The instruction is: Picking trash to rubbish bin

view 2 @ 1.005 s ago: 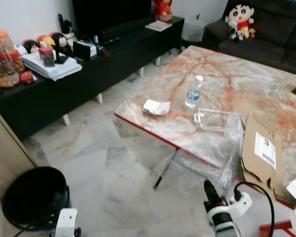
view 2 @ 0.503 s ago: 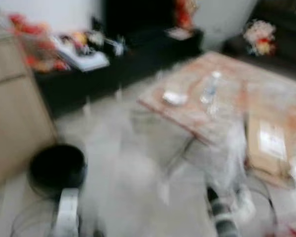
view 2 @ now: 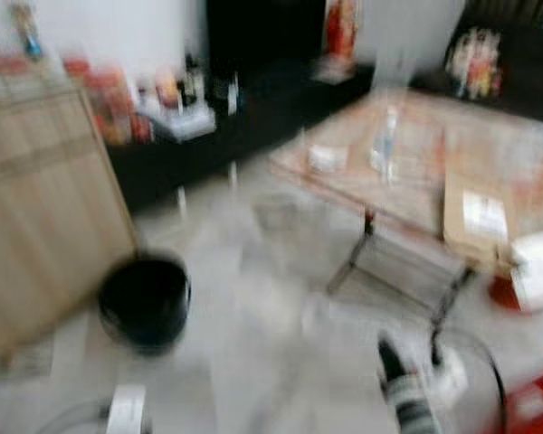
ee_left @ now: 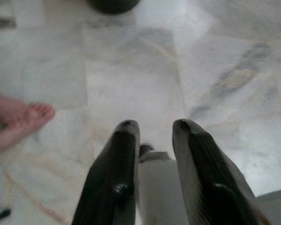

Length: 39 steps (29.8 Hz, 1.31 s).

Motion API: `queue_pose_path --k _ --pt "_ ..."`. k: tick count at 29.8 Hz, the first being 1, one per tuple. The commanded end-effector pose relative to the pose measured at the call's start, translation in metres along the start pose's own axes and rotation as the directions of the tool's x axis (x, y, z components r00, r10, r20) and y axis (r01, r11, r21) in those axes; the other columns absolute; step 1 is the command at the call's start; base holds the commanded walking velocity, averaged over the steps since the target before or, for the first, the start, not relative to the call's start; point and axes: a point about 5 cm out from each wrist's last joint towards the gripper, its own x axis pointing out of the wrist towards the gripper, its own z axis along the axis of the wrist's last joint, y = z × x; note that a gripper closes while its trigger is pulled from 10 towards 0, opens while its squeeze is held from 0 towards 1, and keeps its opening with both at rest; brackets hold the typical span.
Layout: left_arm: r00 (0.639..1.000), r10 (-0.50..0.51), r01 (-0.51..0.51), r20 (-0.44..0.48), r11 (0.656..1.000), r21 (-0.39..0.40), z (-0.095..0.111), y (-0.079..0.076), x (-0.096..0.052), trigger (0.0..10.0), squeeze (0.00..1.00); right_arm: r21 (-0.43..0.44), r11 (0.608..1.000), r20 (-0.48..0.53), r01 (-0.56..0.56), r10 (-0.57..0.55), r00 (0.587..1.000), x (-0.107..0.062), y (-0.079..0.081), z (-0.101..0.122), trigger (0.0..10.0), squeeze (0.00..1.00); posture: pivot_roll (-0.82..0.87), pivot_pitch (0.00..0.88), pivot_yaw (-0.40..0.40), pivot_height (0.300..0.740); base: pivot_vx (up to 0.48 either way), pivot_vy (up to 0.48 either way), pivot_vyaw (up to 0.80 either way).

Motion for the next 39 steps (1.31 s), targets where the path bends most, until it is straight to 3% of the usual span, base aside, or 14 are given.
queue_pose_path --k 1,12,14,16,19,20,31,39 --pt "1.000 -0.005 0.005 0.004 1.000 -0.013 0.003 -0.004 0.001 10.0 0.00 -0.054 0.999 0.037 -0.003 0.005 0.999 0.006 0.005 0.015 10.0 0.00 -0.20 0.000 -0.109 0.740 0.000 0.000 0.00" --pt "1.000 -0.006 0.006 -0.013 1.000 -0.005 0.000 -0.003 0.000 10.0 0.00 -0.209 0.957 0.031 0.201 -0.199 0.979 -0.003 -0.013 0.015 10.0 0.00 -0.21 0.000 -0.101 0.740 0.000 0.000 0.00" --pt "1.000 -0.008 0.008 -0.018 1.000 0.004 0.000 -0.004 0.000 10.0 0.00 -0.303 0.910 -0.006 0.284 -0.300 0.954 -0.007 -0.021 0.011 10.0 0.00 -0.21 0.000 -0.101 0.740 0.000 0.000 0.00" --pt "1.000 -0.009 0.009 -0.019 1.000 0.006 0.000 -0.004 0.000 10.0 0.00 -0.324 0.896 -0.010 0.303 -0.324 0.946 -0.007 -0.022 0.010 10.0 0.00 -0.21 0.000 -0.101 0.740 0.000 0.000 0.00" --pt "1.000 -0.006 0.006 -0.026 1.000 0.016 0.000 -0.004 0.001 10.0 0.00 -0.433 0.806 -0.033 0.403 -0.461 0.887 -0.013 -0.031 0.005 10.0 0.00 -0.20 0.000 -0.097 0.740 0.000 0.000 0.00" --pt "1.000 -0.004 0.004 -0.025 1.000 0.016 0.000 -0.003 0.001 10.0 0.00 -0.447 0.793 -0.036 0.414 -0.479 0.877 -0.013 -0.032 0.004 10.0 0.00 -0.20 0.000 -0.097 0.740 0.000 0.000 0.00" --pt "1.000 -0.001 0.001 -0.014 0.999 0.033 0.002 0.000 0.001 10.0 0.00 -0.500 0.766 -0.072 0.404 -0.502 0.862 -0.012 -0.030 -0.009 10.0 0.00 -0.20 0.000 -0.082 0.740 0.000 0.000 0.00" --pt "0.998 0.063 -0.064 0.020 0.996 0.065 0.008 0.024 0.002 10.0 0.00 -0.545 0.744 -0.086 0.386 -0.508 0.857 -0.012 -0.029 -0.016 10.0 0.00 -0.17 0.000 -0.065 0.740 0.000 0.000 0.00"
